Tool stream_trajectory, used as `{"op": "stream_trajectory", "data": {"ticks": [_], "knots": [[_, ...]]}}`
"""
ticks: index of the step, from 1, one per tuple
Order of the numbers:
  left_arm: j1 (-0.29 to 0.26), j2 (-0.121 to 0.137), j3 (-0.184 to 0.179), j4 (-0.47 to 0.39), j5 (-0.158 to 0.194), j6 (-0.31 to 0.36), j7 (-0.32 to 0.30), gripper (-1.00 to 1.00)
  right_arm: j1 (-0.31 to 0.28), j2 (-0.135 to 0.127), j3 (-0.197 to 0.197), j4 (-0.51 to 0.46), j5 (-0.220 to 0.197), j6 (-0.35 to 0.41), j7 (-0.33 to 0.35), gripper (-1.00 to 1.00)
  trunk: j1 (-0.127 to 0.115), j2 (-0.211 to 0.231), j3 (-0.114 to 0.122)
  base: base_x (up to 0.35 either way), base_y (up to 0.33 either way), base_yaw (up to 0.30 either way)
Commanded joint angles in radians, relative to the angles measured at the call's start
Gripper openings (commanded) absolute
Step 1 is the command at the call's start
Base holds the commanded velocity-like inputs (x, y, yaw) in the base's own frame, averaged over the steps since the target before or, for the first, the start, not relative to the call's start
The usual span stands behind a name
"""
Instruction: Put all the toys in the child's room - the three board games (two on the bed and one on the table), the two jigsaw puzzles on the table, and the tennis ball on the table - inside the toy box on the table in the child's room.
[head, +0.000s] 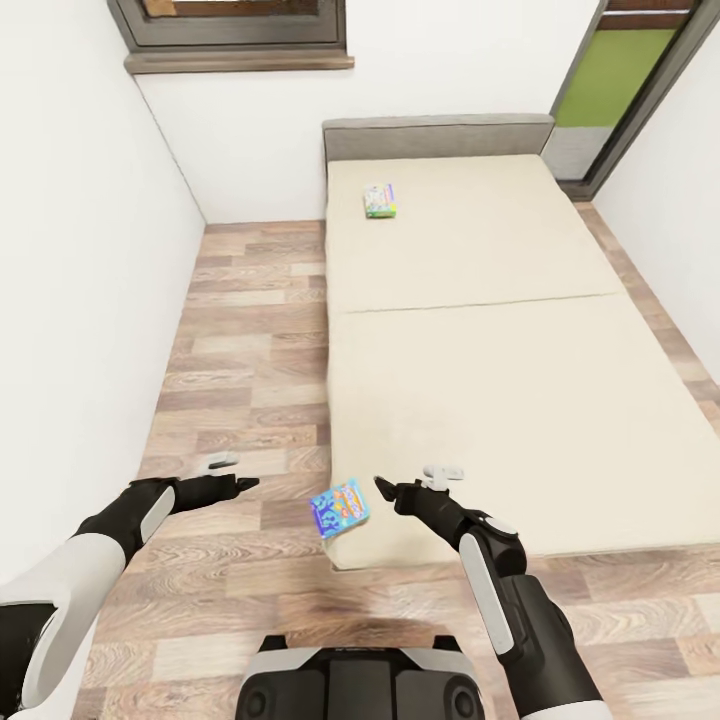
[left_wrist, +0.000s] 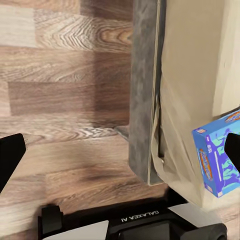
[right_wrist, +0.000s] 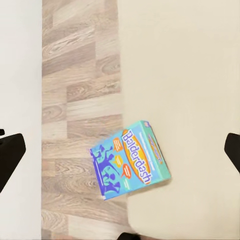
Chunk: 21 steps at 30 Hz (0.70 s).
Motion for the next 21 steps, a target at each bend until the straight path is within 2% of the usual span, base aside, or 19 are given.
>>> {"op": "stream_trajectory", "data": {"ticks": [1,21], "knots": [[0.000,0.001,-0.003,-0.001,0.010,0.009,0.000,1.00,0.000,0.000,-0.001,-0.001,-0.002,0.005,0.002,1.00,0.001,-0.002,0.000,0.000,0.000,0.216],[0.000,0.000,-0.006,-0.001,0.010,0.009,0.000,1.00,0.000,0.000,0.000,-0.001,-0.002,0.003,0.003,1.00,0.001,-0.002,0.024,0.000,-0.002,0.211]]}}
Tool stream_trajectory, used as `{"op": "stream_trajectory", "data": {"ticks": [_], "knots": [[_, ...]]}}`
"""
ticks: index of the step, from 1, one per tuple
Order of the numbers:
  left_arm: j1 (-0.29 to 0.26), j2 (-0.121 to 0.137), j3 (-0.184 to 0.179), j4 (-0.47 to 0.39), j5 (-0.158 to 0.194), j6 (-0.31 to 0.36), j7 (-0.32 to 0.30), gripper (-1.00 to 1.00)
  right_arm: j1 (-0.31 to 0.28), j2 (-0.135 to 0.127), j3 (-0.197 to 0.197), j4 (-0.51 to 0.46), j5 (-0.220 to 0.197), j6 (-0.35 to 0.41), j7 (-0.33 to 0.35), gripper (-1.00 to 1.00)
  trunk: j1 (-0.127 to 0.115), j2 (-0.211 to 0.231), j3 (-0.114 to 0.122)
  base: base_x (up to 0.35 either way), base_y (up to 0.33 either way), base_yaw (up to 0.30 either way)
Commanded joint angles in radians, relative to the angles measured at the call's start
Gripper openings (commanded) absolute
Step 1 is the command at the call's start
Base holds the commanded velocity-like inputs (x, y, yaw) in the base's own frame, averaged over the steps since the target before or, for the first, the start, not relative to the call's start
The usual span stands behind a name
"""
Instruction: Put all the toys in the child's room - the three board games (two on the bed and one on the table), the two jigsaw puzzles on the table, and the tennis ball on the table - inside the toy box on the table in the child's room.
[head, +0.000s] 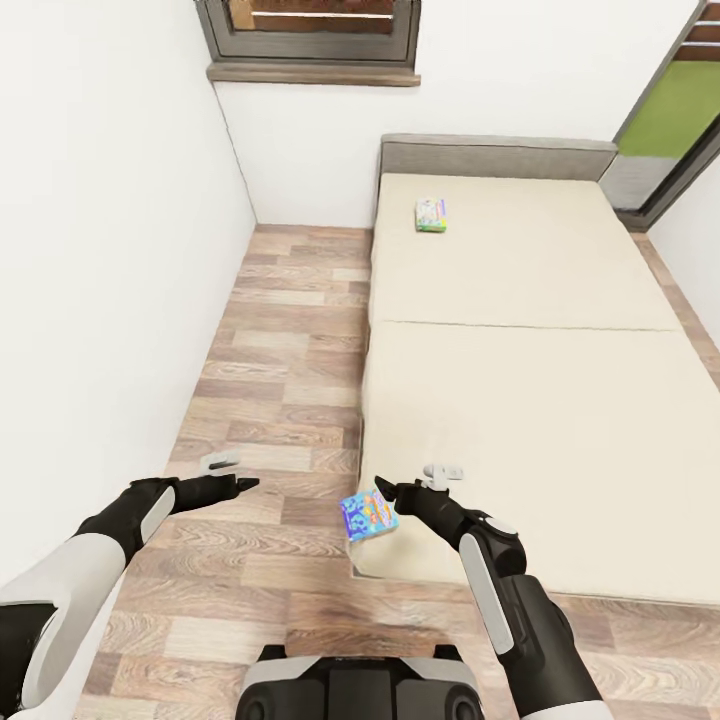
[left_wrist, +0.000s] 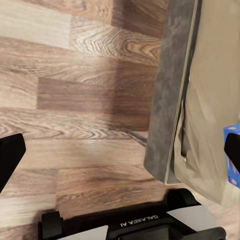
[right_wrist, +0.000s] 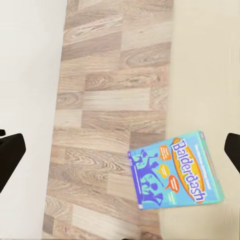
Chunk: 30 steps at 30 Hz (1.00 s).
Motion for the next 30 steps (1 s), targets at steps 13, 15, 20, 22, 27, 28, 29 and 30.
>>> {"op": "stream_trajectory", "data": {"ticks": [13,15,20,22,27,28,29,30], "knots": [[0.000,0.001,-0.003,-0.002,0.010,0.008,0.000,1.00,0.001,-0.002,0.004,0.000,-0.004,0.005,0.001,1.00,0.001,-0.002,0.014,0.000,-0.056,0.130],[0.000,0.001,-0.002,-0.002,0.010,0.008,0.000,1.00,0.001,-0.001,0.005,0.000,-0.004,0.005,0.001,1.00,0.001,-0.002,0.015,0.000,-0.008,-0.007],[0.000,0.001,-0.002,-0.002,0.010,0.008,0.000,1.00,0.001,0.001,0.006,0.000,-0.004,0.005,0.001,1.00,0.001,-0.002,0.021,0.000,-0.004,-0.080],[0.000,0.001,-0.002,-0.002,0.010,0.008,0.000,1.00,0.001,0.002,0.006,0.000,-0.004,0.005,0.001,1.00,0.001,-0.002,0.024,0.000,-0.001,-0.113],[0.000,0.001,-0.002,-0.002,0.010,0.008,0.000,1.00,0.001,0.004,0.006,0.000,-0.004,0.005,0.000,1.00,0.001,-0.002,0.031,0.000,-0.001,-0.107],[0.000,0.001,-0.002,-0.002,0.010,0.007,0.000,1.00,0.001,0.004,0.006,0.000,-0.004,0.005,0.000,1.00,0.001,-0.002,0.033,0.000,0.000,-0.090],[0.000,0.001,-0.002,-0.002,0.010,0.007,0.000,1.00,0.001,0.004,0.006,0.000,-0.004,0.005,0.000,1.00,0.001,-0.002,0.034,0.000,0.000,-0.086],[0.000,0.001,-0.002,-0.002,0.010,0.007,0.000,1.00,0.002,0.005,0.006,0.000,-0.004,0.005,0.000,1.00,0.001,-0.002,0.036,0.000,0.000,-0.083]]}}
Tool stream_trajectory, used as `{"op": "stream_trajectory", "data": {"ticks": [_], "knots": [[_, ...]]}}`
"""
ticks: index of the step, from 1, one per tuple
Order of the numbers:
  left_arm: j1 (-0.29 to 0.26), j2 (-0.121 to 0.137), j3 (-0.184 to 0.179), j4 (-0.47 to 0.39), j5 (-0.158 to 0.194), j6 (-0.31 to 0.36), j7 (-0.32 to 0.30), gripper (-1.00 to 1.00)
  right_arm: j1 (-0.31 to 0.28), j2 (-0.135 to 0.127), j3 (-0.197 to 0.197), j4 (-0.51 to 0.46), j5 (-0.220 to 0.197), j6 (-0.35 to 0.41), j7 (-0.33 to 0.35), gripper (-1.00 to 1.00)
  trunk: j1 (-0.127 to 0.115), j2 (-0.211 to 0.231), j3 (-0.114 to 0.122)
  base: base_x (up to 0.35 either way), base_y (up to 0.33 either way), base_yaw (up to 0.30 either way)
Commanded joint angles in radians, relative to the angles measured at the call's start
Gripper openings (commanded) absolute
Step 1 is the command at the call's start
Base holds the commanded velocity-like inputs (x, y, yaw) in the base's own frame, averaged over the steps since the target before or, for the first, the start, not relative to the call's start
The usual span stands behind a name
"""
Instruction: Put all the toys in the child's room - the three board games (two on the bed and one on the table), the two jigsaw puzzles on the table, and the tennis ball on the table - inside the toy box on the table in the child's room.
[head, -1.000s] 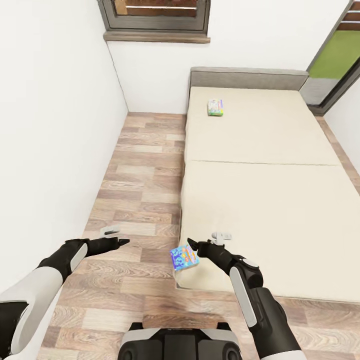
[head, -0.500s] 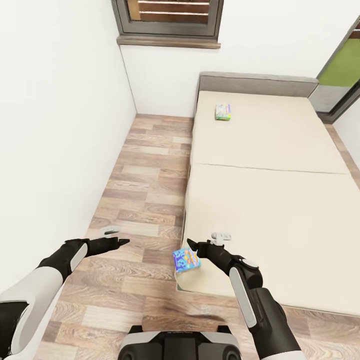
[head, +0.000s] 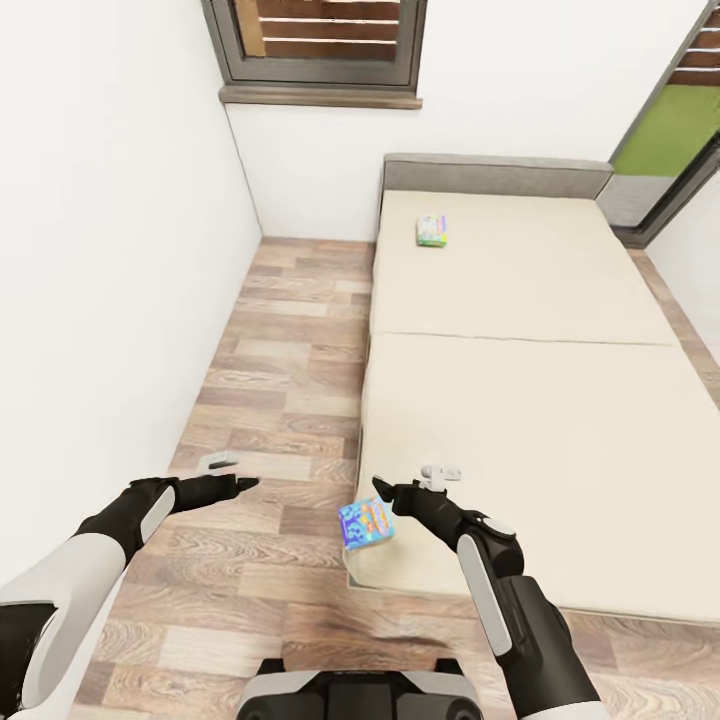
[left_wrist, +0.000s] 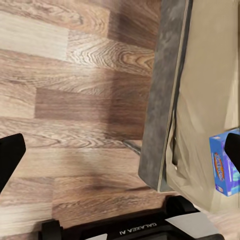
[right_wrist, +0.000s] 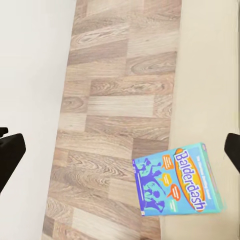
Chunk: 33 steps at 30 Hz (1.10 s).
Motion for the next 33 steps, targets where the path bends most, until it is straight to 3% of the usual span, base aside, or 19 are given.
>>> {"op": "stream_trajectory", "data": {"ticks": [1,25,33], "knots": [[0.000,0.001,-0.003,-0.001,0.010,0.009,0.000,1.00,-0.001,0.001,-0.001,-0.001,-0.002,0.006,0.002,1.00,0.001,-0.002,0.000,0.000,0.000,-0.080],[0.000,0.001,-0.002,-0.002,0.010,0.008,0.000,1.00,0.000,0.003,0.000,0.003,-0.001,0.006,0.001,1.00,0.001,-0.002,0.032,0.000,0.000,-0.047],[0.000,0.001,-0.001,-0.001,0.010,0.010,-0.001,1.00,0.000,0.003,0.002,0.056,0.002,0.003,0.000,1.00,0.001,-0.002,0.045,0.000,0.000,-0.003]]}}
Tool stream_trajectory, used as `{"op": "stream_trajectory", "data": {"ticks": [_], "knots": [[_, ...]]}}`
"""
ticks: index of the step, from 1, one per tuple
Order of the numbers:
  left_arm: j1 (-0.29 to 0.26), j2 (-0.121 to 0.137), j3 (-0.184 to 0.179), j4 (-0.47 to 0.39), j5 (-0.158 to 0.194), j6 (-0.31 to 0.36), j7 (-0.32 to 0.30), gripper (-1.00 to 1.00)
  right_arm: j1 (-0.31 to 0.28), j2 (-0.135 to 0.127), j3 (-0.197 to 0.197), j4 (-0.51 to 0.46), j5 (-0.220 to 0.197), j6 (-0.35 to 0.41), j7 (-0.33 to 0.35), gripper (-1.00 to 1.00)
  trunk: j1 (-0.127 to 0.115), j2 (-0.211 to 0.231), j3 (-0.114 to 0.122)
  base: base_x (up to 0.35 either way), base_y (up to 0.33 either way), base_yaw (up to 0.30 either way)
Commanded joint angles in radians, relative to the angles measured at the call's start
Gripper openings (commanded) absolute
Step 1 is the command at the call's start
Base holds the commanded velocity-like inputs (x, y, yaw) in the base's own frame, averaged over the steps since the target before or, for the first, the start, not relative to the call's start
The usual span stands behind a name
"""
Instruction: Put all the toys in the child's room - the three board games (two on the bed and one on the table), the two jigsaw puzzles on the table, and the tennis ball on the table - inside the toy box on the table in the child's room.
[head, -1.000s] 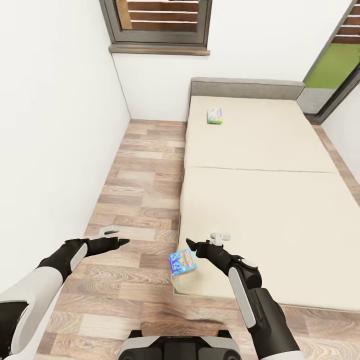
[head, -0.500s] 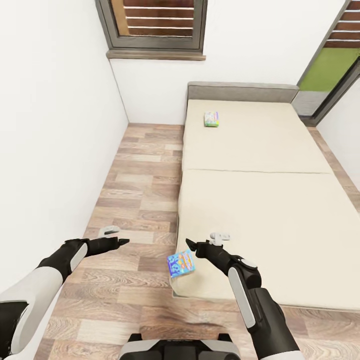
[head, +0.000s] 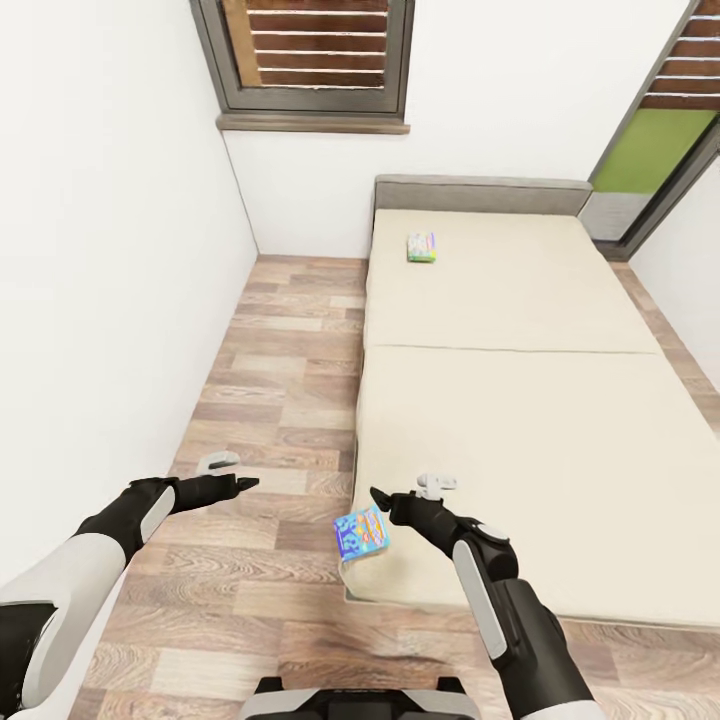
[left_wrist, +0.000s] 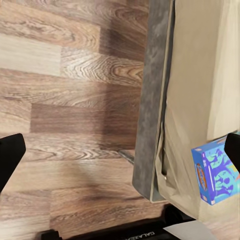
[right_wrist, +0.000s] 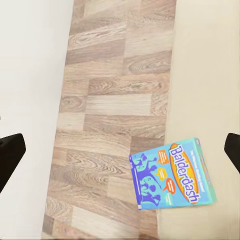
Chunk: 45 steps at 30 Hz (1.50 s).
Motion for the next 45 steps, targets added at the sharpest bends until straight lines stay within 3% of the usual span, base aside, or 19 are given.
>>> {"op": "stream_trajectory", "data": {"ticks": [1,45], "knots": [[0.000,0.001,-0.003,-0.001,0.010,0.009,0.000,1.00,-0.001,0.000,-0.001,0.001,-0.002,0.006,0.001,1.00,0.001,-0.002,0.000,0.000,0.000,0.000],[0.000,0.001,-0.004,-0.001,0.010,0.001,-0.001,1.00,0.000,-0.001,-0.003,0.014,-0.002,0.005,0.001,1.00,0.001,-0.002,0.073,0.000,0.000,0.000]]}}
